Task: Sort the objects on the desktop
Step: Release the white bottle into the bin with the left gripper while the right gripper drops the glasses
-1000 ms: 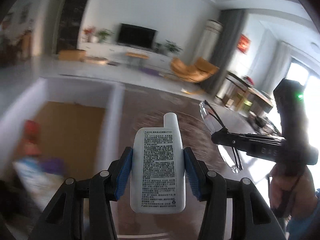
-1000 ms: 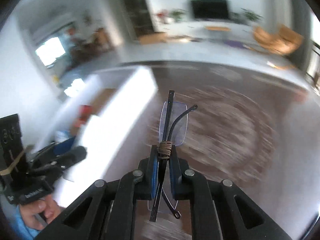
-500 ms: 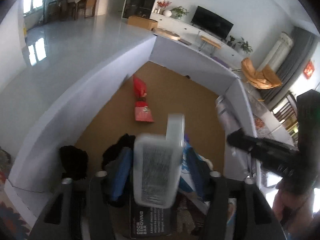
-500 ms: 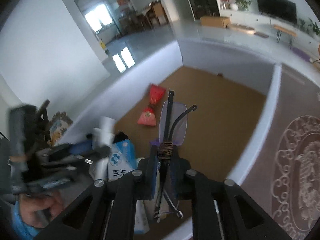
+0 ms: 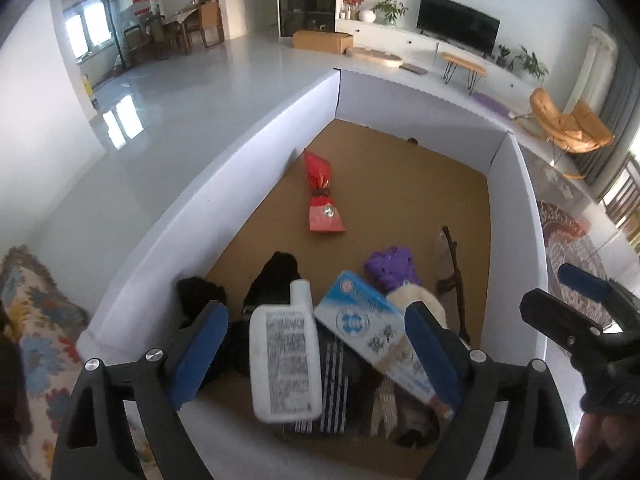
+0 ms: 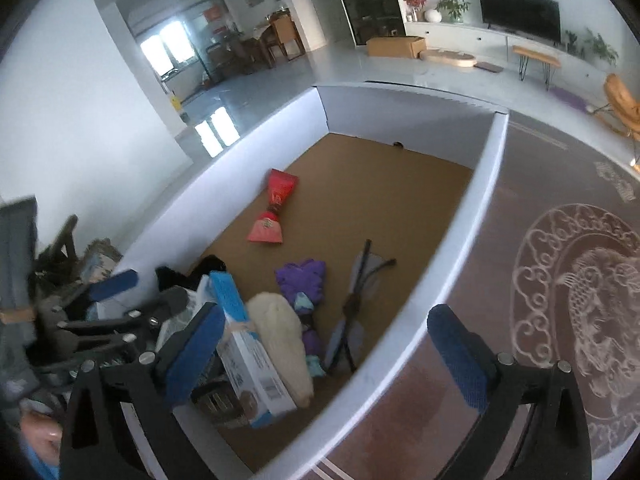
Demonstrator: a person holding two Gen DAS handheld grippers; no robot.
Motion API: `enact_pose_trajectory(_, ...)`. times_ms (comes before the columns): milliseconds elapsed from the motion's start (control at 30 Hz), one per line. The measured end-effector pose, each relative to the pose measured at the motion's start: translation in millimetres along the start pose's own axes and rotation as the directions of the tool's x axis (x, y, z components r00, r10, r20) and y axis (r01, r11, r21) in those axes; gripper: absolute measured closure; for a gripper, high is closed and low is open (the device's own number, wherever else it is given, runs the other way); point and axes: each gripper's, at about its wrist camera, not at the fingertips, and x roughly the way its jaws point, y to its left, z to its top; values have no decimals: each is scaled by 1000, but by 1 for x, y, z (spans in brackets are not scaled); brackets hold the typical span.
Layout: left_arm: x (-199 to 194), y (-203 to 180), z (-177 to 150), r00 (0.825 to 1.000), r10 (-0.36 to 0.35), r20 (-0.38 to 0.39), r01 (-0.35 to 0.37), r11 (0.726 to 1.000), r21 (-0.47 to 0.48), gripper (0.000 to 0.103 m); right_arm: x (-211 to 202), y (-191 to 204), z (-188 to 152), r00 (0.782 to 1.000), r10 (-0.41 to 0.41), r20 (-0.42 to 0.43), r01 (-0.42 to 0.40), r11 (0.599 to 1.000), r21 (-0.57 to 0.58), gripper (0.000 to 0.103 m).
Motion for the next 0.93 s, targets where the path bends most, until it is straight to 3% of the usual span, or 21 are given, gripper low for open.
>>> enact_pose_trajectory(100, -15, -5, -9, 989, 139, 49, -141, 990, 31, 13, -10, 2, -3, 999, -34, 14, 34, 999, -29, 1)
enact_pose_trajectory(133, -19, -5, -11, 986, 156, 53, -158, 987, 34, 13, -13, 1, -4, 999, -39, 12, 40, 999, -34, 1)
enact_pose_trajectory(300, -23, 14, -18, 1000, -2, 8, 2, 998, -59, 13, -22, 5, -1, 999, -53, -10, 52, 997, -49, 1)
enact_pose_trajectory(400, -26, 22, -19, 999, 26, 46, -21, 995, -101, 13, -21, 7, -1, 998, -56, -28, 54, 997, -47, 1)
enact_pose_trajectory(633, -32, 19, -16, 997, 40, 73, -35, 997, -76, 13, -16, 14, -3, 997, -53, -57, 50, 997, -59, 1)
enact_pose_trajectory(800, -27, 19, -16, 998, -23, 66, 29, 995, -94, 8, -18, 15, -2, 998, -48, -48, 45, 997, -57, 1)
enact_pose_trajectory(933, -32, 15, -19, 994, 21, 103, -11, 994, -105, 6, -23, 12, -2, 998, -47, -36, 45, 998, -53, 1)
